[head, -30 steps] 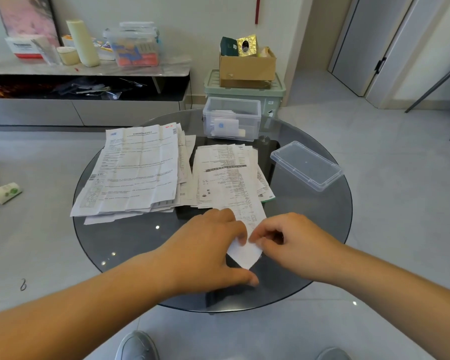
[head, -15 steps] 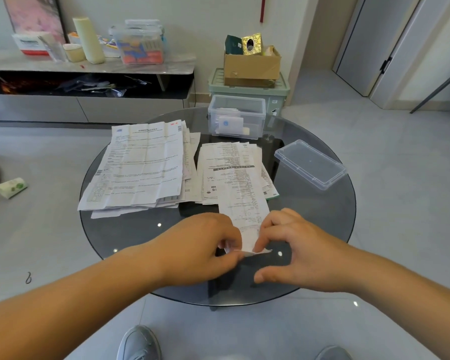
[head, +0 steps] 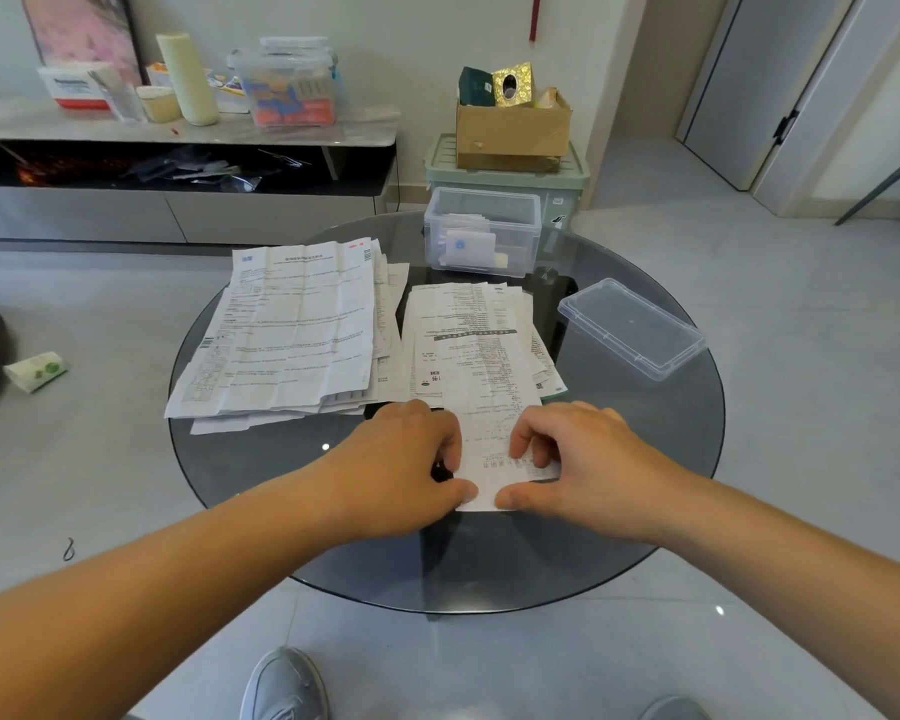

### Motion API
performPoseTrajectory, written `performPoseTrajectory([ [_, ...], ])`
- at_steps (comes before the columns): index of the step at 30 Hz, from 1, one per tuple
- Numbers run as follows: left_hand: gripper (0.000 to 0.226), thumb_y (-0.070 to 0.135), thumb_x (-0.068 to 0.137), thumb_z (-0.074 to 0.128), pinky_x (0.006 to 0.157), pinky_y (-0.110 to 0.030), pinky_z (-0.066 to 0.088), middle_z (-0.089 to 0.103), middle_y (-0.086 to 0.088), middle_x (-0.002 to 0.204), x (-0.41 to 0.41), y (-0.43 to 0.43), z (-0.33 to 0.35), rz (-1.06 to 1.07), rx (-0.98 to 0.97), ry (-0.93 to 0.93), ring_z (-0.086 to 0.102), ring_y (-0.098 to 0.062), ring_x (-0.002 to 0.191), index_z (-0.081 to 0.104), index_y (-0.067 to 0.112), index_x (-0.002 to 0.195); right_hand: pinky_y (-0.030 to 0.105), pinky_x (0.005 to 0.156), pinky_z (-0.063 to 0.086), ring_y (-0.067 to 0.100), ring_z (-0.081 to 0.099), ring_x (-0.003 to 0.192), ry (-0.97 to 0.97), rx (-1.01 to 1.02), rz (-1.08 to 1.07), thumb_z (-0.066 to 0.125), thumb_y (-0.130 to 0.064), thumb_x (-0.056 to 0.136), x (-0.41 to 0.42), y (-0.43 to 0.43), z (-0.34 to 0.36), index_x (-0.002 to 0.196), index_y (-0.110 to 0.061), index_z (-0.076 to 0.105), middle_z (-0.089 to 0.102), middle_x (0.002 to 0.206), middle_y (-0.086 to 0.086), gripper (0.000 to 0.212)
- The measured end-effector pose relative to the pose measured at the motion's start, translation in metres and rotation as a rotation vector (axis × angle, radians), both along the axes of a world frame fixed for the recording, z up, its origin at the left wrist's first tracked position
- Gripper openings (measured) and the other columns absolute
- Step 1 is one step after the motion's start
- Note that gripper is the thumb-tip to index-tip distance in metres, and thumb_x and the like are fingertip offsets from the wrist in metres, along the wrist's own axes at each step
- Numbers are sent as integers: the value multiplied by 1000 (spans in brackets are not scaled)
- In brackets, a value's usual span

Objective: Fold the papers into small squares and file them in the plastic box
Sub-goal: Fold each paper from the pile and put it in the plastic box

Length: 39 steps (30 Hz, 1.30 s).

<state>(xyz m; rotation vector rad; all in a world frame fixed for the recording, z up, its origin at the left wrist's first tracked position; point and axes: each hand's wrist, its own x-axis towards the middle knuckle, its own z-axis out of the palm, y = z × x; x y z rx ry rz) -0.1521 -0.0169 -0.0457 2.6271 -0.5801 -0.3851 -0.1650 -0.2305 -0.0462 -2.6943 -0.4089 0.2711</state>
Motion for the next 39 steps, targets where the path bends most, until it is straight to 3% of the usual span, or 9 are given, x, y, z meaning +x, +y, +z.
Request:
performPoseTrajectory([
  [5,30,39,85,74,79,-22,44,47,15,99,1,2,7,-58,7,63,47,-5,90,59,33,110,34,95,38,6,43,99,50,-9,16,74,-65,73,0,0,0,98,-40,53,50,97,-20,41],
  [11,46,65,73,76,90,-29,47,50,10,106,-6,-5,8,-19,77,47,47,-11,101,58,39,106,31,94,37,8,40,102,61,-13,57,74,-60,77,1,2,0,102,-42,55,45,97,-21,36],
  [16,46,57,68,85,87,-27,49,54,11,106,-6,-11,9,21,52,32,51,-10,98,63,33,100,30,99,37,9,39,107,62,-7,93,74,-57,79,1,2,-2,99,-42,55,45,104,-20,31],
  [22,33,41,72,86,59,-14,36,60,14,85,-8,-10,7,19,-68,31,55,-5,77,60,28,87,22,74,38,7,48,93,19,97,82,79,-50,75,-4,0,-5,85,-36,52,53,92,-19,32],
  [24,30,37,76,84,59,-13,35,59,15,83,-8,-10,8,0,-87,3,54,-3,73,57,29,86,20,67,42,7,53,83,35,145,66,80,-47,76,-7,1,-5,87,-38,52,56,88,-17,31],
  [28,21,38,81,81,64,-14,45,64,14,81,-4,-7,19,-1,-182,-40,60,-3,76,61,34,87,22,66,50,6,58,75,29,273,63,73,-50,83,-10,2,7,102,-41,60,61,85,-18,24],
  [31,17,41,83,79,63,-12,46,65,17,76,16,-7,41,-2,-213,-105,59,2,77,65,33,78,17,64,47,3,60,80,-76,317,30,61,-60,85,5,1,28,90,-37,68,65,85,-22,24],
  [36,14,39,82,80,69,-21,53,66,15,77,93,-16,72,23,-189,-269,62,-3,73,70,30,80,14,63,39,-1,57,78,-256,280,-17,65,-48,91,80,5,56,79,-39,64,62,77,-20,15],
  [39,14,39,83,79,69,-23,51,65,15,75,156,-22,81,29,-138,-376,62,-3,74,70,29,79,23,68,49,2,59,75,-302,248,-47,68,-47,90,143,6,68,84,-31,70,64,78,-17,17],
])
